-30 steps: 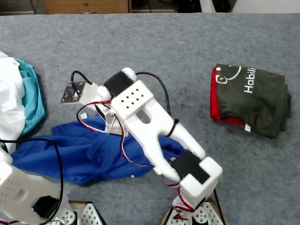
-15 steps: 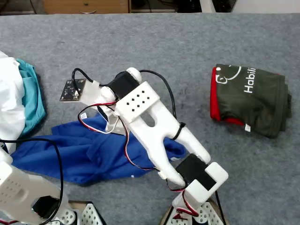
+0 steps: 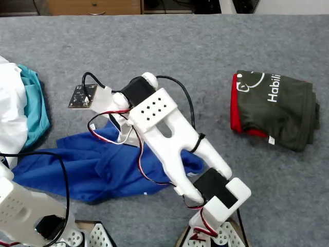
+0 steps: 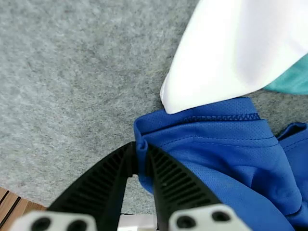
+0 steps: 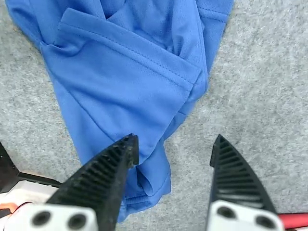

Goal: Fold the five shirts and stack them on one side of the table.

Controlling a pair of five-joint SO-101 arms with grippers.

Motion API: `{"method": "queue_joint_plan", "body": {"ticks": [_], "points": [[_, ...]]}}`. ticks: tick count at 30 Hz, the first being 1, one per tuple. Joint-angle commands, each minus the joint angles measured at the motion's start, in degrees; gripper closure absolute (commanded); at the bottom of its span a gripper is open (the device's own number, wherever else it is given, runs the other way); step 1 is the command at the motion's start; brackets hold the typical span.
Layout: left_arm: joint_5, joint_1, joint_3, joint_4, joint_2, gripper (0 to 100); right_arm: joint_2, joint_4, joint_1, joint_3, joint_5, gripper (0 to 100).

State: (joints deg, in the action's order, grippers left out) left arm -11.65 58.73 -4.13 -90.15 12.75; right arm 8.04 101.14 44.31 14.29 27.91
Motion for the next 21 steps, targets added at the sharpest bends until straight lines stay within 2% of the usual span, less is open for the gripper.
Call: {"method": "queue_joint_plan", "body": {"ticks": [1, 14, 21], "points": [[-0.53, 0.09, 0.00, 0.26, -0.84, 98, -3.56, 0.97, -0.84, 0.13, -0.62, 74.6], [-0.53, 0.09, 0.00, 0.26, -0.92, 98, -3.91, 0.97, -0.75, 0.92, -0.70, 74.6], [-1.76, 0.18, 0.00, 0.18, -0.92, 98, -11.47, 1.05, -0.92, 7.25, -0.70, 74.6]]}}
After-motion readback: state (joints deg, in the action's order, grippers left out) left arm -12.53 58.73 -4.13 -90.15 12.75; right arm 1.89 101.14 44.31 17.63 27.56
